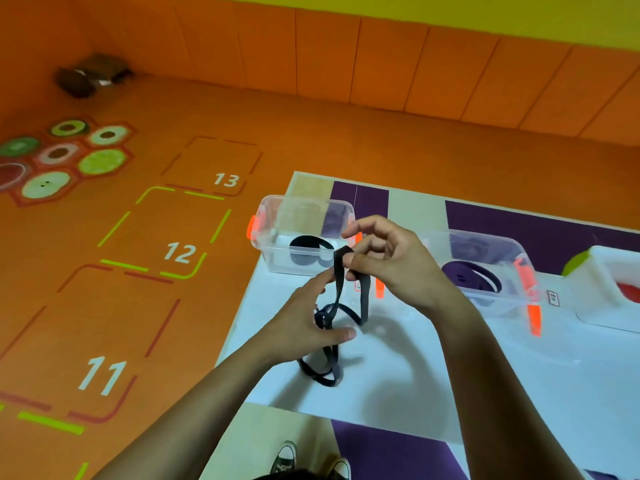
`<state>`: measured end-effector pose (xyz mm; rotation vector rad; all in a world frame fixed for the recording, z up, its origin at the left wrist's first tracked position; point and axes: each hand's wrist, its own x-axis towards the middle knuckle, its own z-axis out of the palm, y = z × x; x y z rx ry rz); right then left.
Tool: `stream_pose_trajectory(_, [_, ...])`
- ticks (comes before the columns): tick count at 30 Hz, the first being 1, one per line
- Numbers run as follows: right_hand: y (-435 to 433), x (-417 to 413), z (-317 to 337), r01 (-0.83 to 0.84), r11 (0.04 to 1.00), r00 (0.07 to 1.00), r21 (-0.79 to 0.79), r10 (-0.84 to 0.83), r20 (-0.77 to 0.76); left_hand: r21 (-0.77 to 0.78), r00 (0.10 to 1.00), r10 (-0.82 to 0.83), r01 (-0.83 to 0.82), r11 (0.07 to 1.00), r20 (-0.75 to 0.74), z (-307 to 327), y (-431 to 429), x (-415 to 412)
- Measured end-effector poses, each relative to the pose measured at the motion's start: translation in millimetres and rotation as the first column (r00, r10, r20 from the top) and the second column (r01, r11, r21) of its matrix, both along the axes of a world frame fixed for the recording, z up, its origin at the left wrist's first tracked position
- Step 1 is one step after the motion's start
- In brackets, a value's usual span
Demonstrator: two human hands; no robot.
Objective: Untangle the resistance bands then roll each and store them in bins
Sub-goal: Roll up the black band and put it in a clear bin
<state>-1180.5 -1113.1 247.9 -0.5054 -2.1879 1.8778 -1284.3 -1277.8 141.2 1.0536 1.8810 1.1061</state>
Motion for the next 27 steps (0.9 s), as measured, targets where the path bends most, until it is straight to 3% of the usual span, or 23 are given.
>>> stream_pose_trajectory(5, [-10.0, -21.3, 5.0, 0.003, 0.996, 0.999, 0.088, 0.001, -0.045, 0.091, 0.994, 0.096, -0.1, 0.991, 0.05, 15.8, 10.7, -2.3])
stream_pose_trajectory(8, [-7.1, -25.9, -5.8, 0.151, 0.988, 0.983, 0.043, -0.146, -0.11, 0.117, 0.981, 0.179, -0.186, 0.976, 0.07, 17.1, 10.3, -7.4])
stream_pose_trajectory(11, [-0.6, -19.8, -28.0, 0.267, 0.962, 0.951, -0.059, -0.273, -0.142, 0.174, 0.942, 0.259, -0.297, 0.939, 0.211, 21.1, 12.0, -8.0])
stream_pose_trajectory(16, [-21.5, -17.2, -90.2, -0.087, 0.967, 0.994, -0.239, 0.099, 0.037, 0.252, 0.807, 0.388, -0.529, 0.811, 0.446, 40.6, 15.3, -11.1])
stream_pose_trajectory(20, [-36.6, -14.4, -131.1, -0.076, 0.991, 0.952, -0.109, 0.104, 0.286, 0.251, 0.724, 0.501, -0.656, 0.712, 0.474, 50.8, 14.1, -25.6])
stream_pose_trajectory(23, [-30.5, -9.2, -165.0, 0.039, 0.996, 0.913, 0.086, -0.07, 0.402, 0.253, 0.666, 0.571, -0.728, 0.637, 0.48, 49.4, 4.8, -37.5])
stream_pose_trajectory(27, [-8.9, 24.3, -212.2, 0.064, 0.914, 0.714, 0.401, -0.323, 0.621, 0.309, 0.573, 0.64, -0.818, 0.485, 0.512, 53.6, -8.2, -57.8])
